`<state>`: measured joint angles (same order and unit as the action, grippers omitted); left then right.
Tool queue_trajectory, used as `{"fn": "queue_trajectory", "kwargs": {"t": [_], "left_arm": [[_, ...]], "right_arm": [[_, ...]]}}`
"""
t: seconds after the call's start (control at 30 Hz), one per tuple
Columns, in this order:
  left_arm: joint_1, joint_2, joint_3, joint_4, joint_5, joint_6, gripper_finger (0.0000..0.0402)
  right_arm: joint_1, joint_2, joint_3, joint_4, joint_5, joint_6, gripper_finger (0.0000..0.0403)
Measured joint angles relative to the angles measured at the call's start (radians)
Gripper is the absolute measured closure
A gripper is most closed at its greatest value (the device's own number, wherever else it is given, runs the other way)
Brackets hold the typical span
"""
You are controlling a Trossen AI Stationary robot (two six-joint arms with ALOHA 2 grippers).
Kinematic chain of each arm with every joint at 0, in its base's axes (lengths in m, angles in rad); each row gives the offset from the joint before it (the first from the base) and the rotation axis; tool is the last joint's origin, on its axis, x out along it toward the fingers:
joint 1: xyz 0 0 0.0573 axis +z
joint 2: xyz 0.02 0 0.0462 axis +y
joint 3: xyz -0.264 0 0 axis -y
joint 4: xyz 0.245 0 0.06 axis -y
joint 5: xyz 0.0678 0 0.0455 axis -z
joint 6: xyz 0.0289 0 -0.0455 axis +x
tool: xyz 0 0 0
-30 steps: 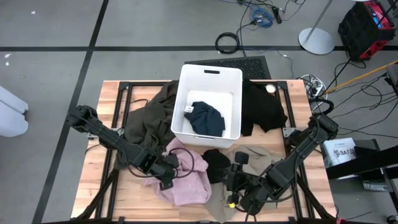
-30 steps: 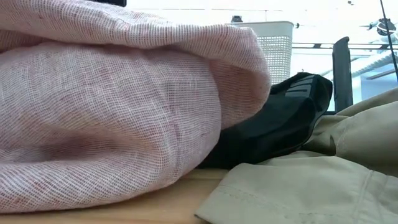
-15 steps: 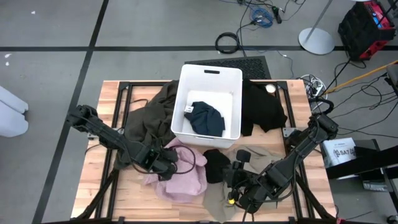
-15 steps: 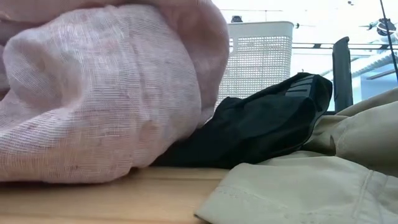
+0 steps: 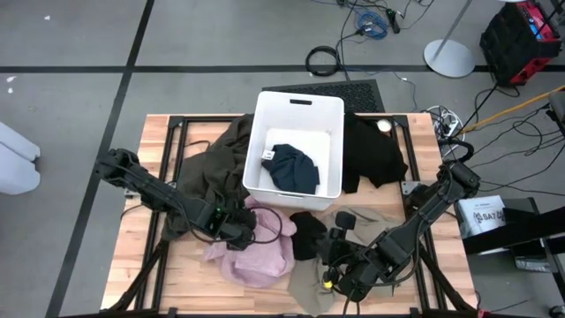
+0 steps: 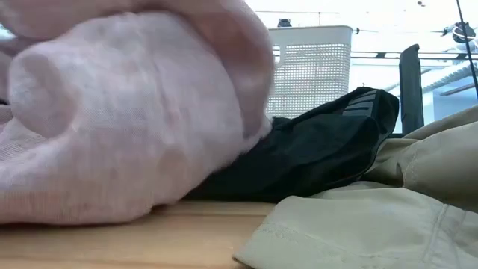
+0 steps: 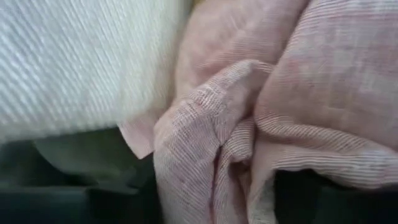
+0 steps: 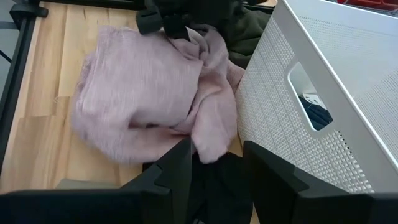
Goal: Sort clothes
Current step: Put the pink shirt into the white laundry bin
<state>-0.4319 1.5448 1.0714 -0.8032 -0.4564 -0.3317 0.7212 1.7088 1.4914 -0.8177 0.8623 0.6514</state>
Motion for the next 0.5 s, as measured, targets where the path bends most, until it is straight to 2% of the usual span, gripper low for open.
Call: {"fn": "queue_trajectory", "kwargs": {"t": [0.1,0.23,0.37,0.5], "left_arm": [[0.025,0.026,0.000,0.038,-0.002,0.006,0.0136],[0.054,0.123,0.000,0.033,0.026,0.040,0.0109],[0.083,0.250,0.001,0.035,0.049,0.057,0.0101],[0.105,0.355,0.013,0.039,0.136,0.060,0.0100]], "right_arm": [[0.000,0.000,0.000,0.000,0.000,0.001,0.0273],[0.000,0.000,0.000,-0.007,-0.003,0.017,0.0273],[0.000,0.000,0.000,-0.016,-0.007,0.019,0.0273],[0.000,0.000,0.000,-0.031,-0.030,0.038,0.0273]]}}
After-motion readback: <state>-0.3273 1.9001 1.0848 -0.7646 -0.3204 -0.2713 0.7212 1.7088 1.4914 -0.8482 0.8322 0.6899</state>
